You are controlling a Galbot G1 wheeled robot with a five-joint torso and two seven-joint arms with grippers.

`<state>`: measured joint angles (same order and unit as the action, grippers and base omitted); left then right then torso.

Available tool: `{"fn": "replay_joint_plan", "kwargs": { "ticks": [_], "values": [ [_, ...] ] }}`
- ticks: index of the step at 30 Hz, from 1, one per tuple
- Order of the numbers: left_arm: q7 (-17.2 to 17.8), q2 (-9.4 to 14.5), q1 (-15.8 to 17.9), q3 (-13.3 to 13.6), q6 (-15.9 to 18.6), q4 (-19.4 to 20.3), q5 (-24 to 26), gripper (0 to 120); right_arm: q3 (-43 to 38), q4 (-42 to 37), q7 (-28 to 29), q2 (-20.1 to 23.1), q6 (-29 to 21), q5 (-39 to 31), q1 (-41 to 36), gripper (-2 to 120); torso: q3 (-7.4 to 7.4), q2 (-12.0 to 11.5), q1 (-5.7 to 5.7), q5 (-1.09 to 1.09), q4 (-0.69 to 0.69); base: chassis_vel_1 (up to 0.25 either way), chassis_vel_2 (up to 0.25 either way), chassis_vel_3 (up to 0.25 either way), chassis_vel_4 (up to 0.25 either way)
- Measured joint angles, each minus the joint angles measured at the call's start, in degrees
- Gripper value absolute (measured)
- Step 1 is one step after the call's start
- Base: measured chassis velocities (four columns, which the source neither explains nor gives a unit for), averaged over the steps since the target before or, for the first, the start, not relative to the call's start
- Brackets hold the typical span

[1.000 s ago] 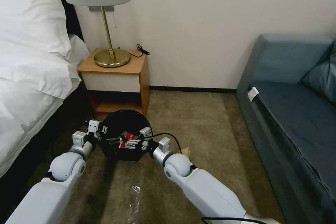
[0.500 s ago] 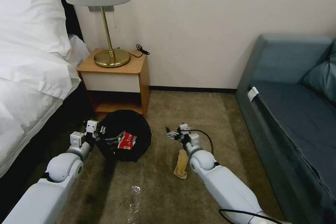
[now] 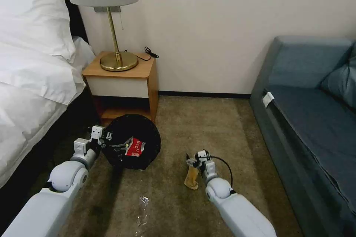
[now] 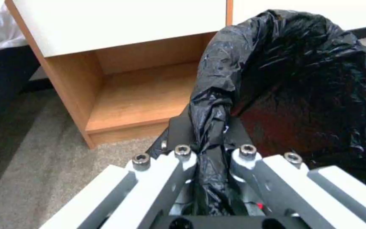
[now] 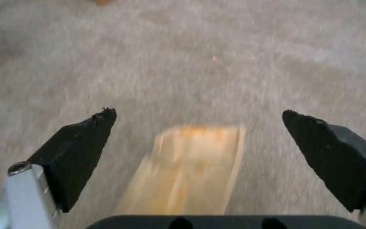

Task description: Pick up the trash bin, then pick up the garbage on the floor and place it into the trash bin.

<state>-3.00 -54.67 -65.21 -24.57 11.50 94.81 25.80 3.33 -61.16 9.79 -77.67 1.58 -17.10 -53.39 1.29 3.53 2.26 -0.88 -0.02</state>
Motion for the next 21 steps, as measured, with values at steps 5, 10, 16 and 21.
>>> {"fn": "replay_joint_plan", "kwargs": {
  "ticks": [5, 10, 16, 21],
  "values": [
    [0.0, -0.1, -0.1, 0.1, 0.0, 0.0, 0.0, 4, 0.0, -0.6, -0.2, -0.1, 0.6, 1.0, -2.3, 100, 0.0, 0.0, 0.0, 0.0, 0.0, 0.0, 0.0, 0.0, 0.0],
    [0.0, -0.2, -0.1, 0.2, 0.0, -0.1, -0.1, 4, -0.1, 0.4, -0.5, -0.7, 1.5, 1.8, -3.0, 100, 0.0, 0.0, 0.0, 0.0, 0.0, 0.0, 0.0, 0.0, 0.0],
    [-0.1, -0.4, -0.3, 0.2, 0.0, -0.1, -0.2, 4, -0.5, 2.5, -0.9, -1.2, 3.0, 2.4, -3.0, 100, 0.0, 0.0, 0.0, 0.0, 0.0, 0.0, 0.0, 0.0, 0.0],
    [-0.1, -0.8, -0.6, 0.2, -0.1, 0.0, -0.5, 4, -0.8, 5.2, -1.8, -1.9, 4.7, 1.6, -2.6, 100, 0.0, 0.0, 0.0, 0.0, 0.0, 0.0, 0.0, 0.0, 0.0]
  ]
}}
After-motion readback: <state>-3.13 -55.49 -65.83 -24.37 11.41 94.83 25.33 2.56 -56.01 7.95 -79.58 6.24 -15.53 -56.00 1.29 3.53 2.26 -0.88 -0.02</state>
